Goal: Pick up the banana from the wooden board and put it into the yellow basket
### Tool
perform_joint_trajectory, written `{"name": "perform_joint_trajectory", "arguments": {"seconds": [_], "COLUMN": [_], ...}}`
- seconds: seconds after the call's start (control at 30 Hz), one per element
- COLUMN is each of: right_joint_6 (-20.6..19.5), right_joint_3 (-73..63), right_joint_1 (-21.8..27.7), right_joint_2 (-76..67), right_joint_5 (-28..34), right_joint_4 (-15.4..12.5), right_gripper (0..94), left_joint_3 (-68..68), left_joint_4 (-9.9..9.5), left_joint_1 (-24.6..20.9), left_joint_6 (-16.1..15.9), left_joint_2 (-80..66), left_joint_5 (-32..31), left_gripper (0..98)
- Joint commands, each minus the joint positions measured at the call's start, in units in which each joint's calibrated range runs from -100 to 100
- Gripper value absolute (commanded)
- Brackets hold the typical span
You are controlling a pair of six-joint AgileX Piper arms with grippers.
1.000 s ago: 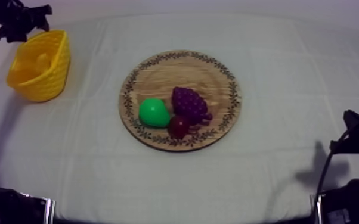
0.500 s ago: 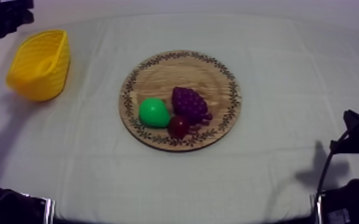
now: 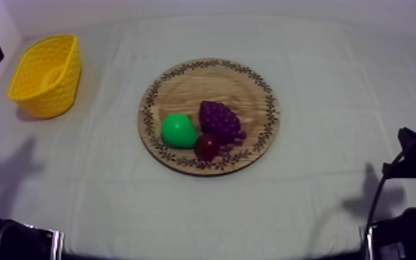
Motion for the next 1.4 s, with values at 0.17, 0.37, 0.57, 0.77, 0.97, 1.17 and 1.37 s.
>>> {"name": "perform_joint_trajectory", "arguments": {"seconds": [0.17,0.37,0.57,0.77,0.97,1.17,1.37], "right_joint_6": [0.01,0.01,0.01,0.01,0.01,0.01,0.01], "right_joint_3": [-0.03,-0.03,-0.03,-0.03,-0.03,-0.03,-0.03], "right_joint_1": [0.01,0.01,0.01,0.01,0.01,0.01,0.01], "right_joint_2": [-0.04,-0.04,-0.04,-0.04,-0.04,-0.04,-0.04], "right_joint_5": [-0.04,-0.04,-0.04,-0.04,-0.04,-0.04,-0.04], "right_joint_4": [0.01,0.01,0.01,0.01,0.01,0.01,0.01], "right_gripper": [0.6,0.6,0.6,0.6,0.6,0.6,0.6], "left_joint_3": [21.71,32.02,37.08,37.84,39.03,39.18,39.2], "left_joint_4": [0.14,0.18,2.43,5.04,6.27,6.46,6.48], "left_joint_1": [-0.37,-1.11,-1.29,-3.32,-4.58,-3.54,-3.17], "left_joint_6": [0.22,-0.32,-3.94,-9.99,-6.07,-3.04,-2.92], "left_joint_2": [-17.33,-24.19,-31.26,-36.0,-37.87,-38.09,-38.11], "left_joint_5": [-5.01,-7.7,-4.1,-1.72,-5.59,-6.12,-6.18], "left_gripper": [0.3,0.1,0.0,0.1,0.1,0.1,0.1]}}
